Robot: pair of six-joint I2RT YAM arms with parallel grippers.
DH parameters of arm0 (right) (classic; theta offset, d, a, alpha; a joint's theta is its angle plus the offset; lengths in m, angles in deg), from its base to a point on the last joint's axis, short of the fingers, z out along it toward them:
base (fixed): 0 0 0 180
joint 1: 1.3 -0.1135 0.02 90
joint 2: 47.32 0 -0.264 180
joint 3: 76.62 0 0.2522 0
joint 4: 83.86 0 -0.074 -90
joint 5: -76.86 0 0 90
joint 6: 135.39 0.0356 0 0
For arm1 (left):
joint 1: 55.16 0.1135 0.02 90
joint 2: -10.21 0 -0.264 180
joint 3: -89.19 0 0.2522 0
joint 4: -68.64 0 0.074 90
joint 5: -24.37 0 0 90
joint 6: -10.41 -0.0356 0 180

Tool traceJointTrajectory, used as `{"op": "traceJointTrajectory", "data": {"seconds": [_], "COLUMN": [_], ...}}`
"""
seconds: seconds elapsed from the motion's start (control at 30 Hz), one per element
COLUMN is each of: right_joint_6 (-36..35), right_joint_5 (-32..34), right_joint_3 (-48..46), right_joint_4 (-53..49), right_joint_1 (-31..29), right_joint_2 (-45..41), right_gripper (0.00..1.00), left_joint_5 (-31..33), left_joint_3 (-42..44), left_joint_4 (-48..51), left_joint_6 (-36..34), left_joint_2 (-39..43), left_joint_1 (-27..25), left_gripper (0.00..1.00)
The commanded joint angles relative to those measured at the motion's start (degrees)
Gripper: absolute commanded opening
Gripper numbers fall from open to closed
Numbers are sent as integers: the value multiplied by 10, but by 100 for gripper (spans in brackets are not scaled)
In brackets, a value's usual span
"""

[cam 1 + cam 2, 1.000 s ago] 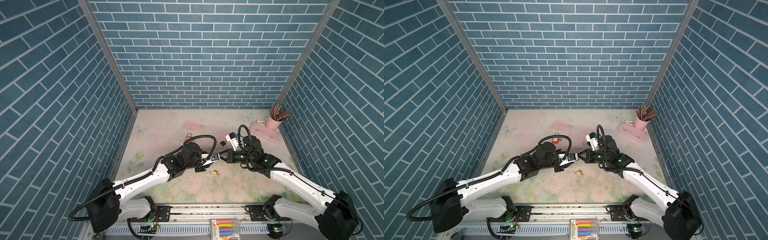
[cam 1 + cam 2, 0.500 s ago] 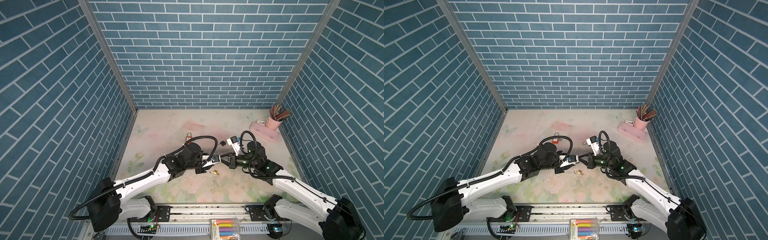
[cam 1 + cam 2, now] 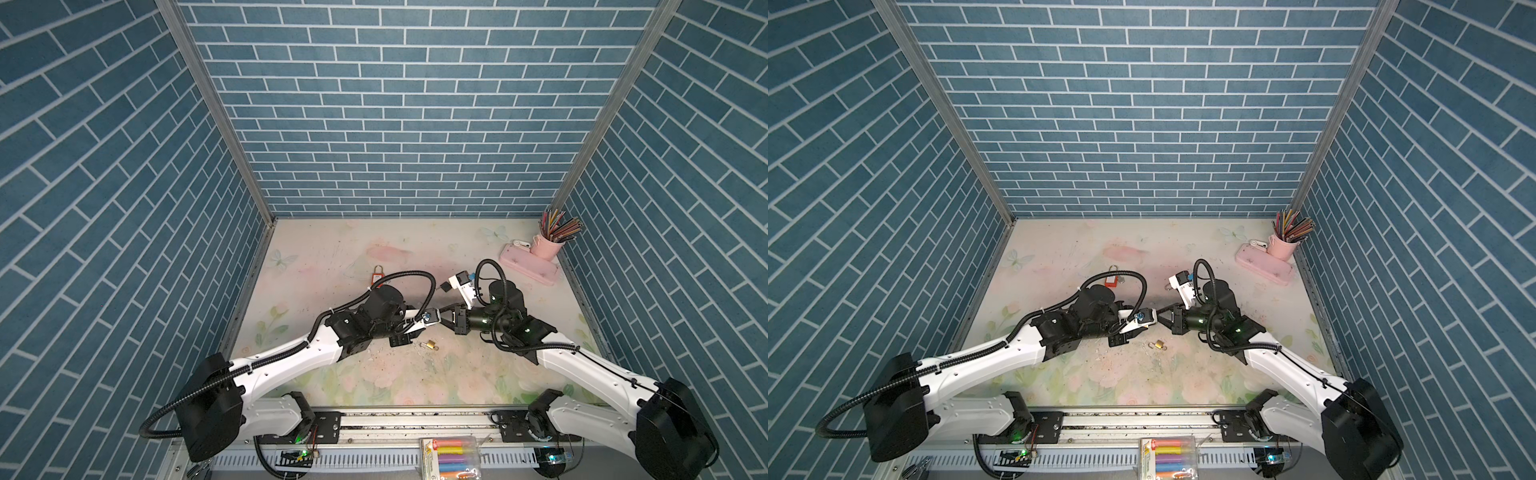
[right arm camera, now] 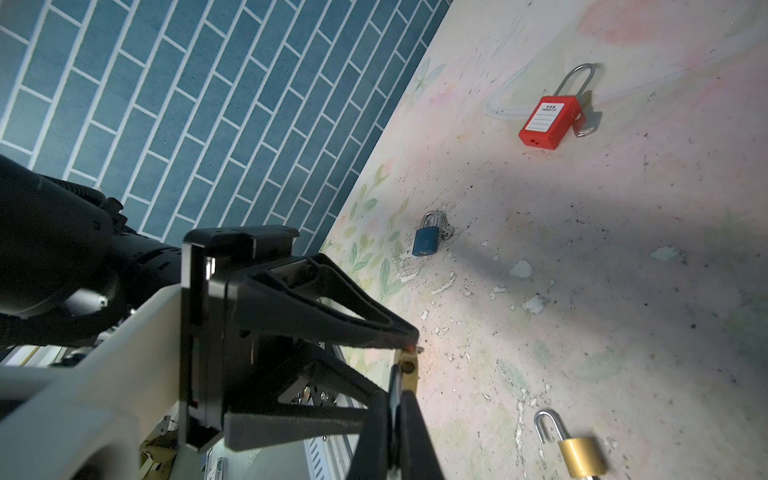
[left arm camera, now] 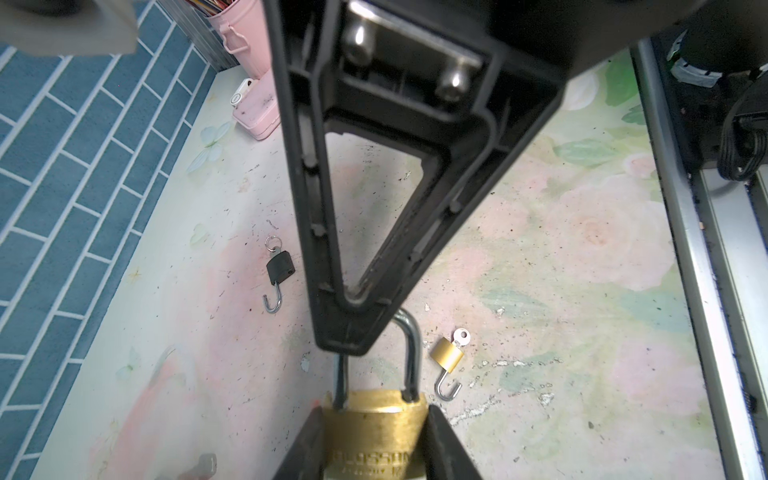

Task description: Lock with the key

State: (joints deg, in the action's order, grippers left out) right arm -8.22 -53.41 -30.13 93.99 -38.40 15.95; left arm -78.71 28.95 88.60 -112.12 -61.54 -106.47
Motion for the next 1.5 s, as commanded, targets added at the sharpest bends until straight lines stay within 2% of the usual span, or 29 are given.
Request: {"op": "traceJointTrajectory", "data": {"seconds": [0.0,0.9,1.13,1.47], "right_joint_6": [6,8,-8,6], "right_joint_5": [-61,-96,-80,-78], "right_joint_3": [-12,-16,4,22], "right_joint_4": [-36,1,-37,-72], "right_joint_1": [-15,-31,-30,0], "right_joint_2": [22,120,131,96], "right_gripper": [0,0,0,0], "left_joint_5": [-5,-23,6,25], "left_joint_3": [-36,-110,-86,-15], "left_joint_4": [-161,-266,-293,-315], "left_joint_6": [5,6,3,19], "left_joint_2": [21,-11,-2,19], "left_joint_1": [-2,-12,-12,-10], "left_gripper": [4,0,0,0]}}
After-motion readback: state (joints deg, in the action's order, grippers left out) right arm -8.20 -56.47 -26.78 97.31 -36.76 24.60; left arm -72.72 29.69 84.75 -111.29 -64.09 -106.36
